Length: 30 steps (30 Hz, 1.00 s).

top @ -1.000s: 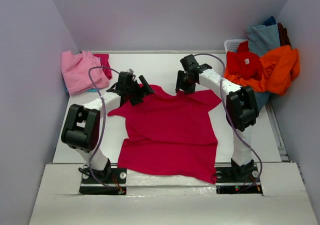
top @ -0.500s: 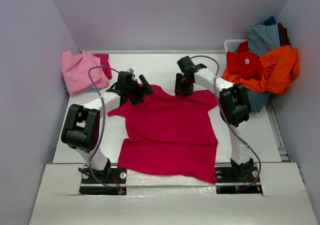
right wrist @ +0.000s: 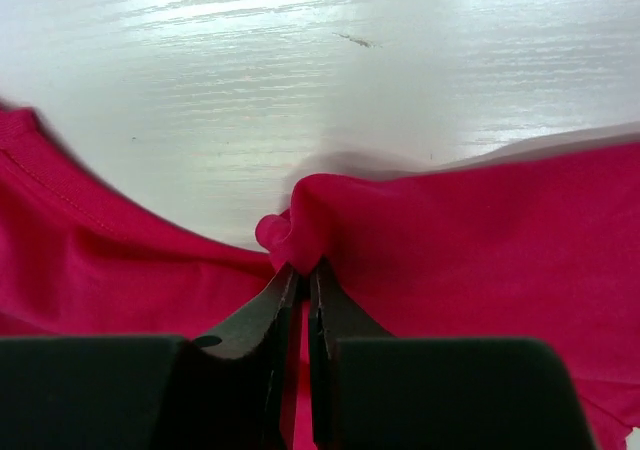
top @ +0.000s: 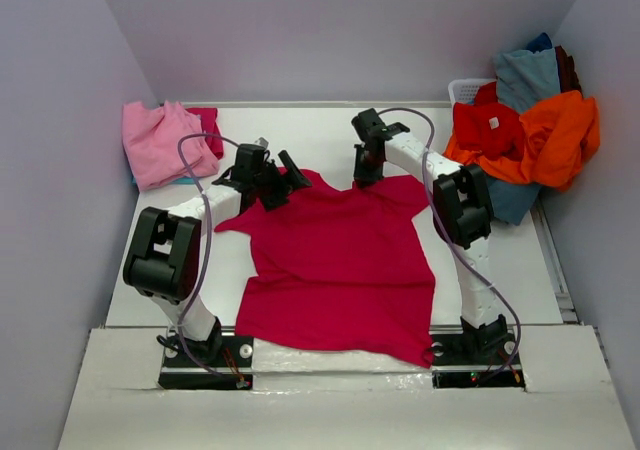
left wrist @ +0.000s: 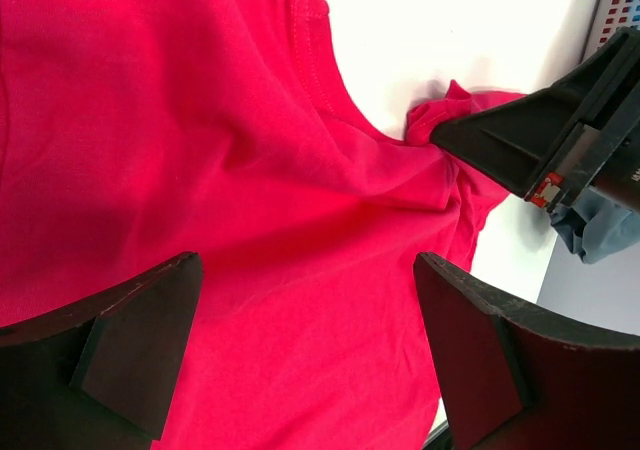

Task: Fold and stack the t-shirts
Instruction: Flatten the tshirt out

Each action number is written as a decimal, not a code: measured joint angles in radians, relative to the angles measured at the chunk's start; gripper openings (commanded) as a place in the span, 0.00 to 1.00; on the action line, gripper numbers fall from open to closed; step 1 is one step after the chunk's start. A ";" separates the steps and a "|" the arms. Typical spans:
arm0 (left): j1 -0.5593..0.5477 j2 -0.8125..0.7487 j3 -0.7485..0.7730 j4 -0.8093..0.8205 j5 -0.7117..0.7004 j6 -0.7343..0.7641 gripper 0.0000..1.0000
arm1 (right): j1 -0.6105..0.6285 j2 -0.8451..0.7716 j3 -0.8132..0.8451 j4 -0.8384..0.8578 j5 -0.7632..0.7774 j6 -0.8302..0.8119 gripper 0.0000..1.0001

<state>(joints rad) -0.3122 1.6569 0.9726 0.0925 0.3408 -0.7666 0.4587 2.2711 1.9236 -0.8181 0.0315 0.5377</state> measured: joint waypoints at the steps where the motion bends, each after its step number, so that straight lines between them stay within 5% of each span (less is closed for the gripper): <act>1: 0.000 0.003 -0.003 0.005 0.001 -0.001 0.99 | 0.000 0.000 0.000 -0.003 0.004 0.000 0.07; 19: 0.000 0.018 -0.070 0.047 0.019 -0.010 0.99 | -0.092 -0.002 0.032 -0.050 0.047 -0.002 0.07; 30: 0.000 0.018 -0.092 0.049 0.019 -0.012 0.99 | -0.172 -0.002 0.189 -0.117 0.043 -0.005 0.07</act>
<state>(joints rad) -0.3122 1.6749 0.8810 0.1417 0.3599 -0.7788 0.2871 2.2692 2.1128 -0.9352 0.0742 0.5323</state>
